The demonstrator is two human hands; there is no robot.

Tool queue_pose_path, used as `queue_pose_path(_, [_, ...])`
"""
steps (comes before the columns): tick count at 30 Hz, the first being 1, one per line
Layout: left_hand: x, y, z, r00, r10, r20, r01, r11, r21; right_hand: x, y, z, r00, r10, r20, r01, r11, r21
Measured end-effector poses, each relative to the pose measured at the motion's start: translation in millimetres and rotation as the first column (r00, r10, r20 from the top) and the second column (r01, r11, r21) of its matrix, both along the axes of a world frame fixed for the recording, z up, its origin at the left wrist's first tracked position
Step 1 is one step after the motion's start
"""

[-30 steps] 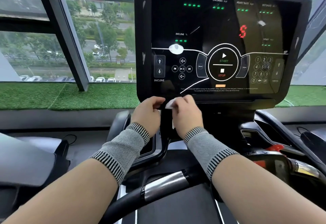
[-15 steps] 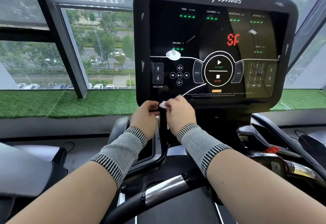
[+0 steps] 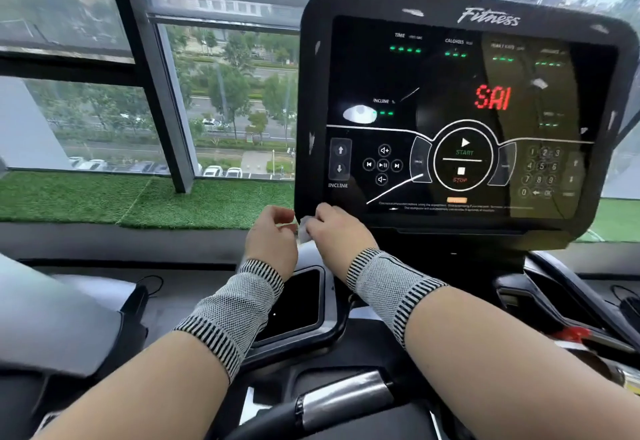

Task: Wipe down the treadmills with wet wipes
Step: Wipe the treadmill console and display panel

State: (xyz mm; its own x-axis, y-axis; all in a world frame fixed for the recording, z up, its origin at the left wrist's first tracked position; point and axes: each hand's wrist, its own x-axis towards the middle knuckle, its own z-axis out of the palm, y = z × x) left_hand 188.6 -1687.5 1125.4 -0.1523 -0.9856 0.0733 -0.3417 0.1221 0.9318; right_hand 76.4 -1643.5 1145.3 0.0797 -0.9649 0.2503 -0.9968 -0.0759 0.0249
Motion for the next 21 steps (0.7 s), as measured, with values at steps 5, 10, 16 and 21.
queue_pose_path(5, [1,-7,-1,0.996,-0.027,-0.084,0.031,0.999,0.037,-4,-27,9,0.989,0.024,0.145,0.011,0.972,-0.236])
queue_pose_path(10, [1,-12,-1,0.996,-0.018,-0.083,0.018,1.000,0.006,0,-12,0,0.994,0.091,0.057,-0.090,0.996,-0.017])
queue_pose_path(16, [1,-15,0,0.988,-0.017,-0.152,0.026,0.998,0.058,-4,-32,21,0.995,0.096,0.041,-0.086,0.979,-0.186])
queue_pose_path(21, [2,-16,2,0.987,-0.012,-0.159,0.015,1.000,0.019,-1,-16,16,0.994,0.096,-0.053,-0.100,0.991,-0.086])
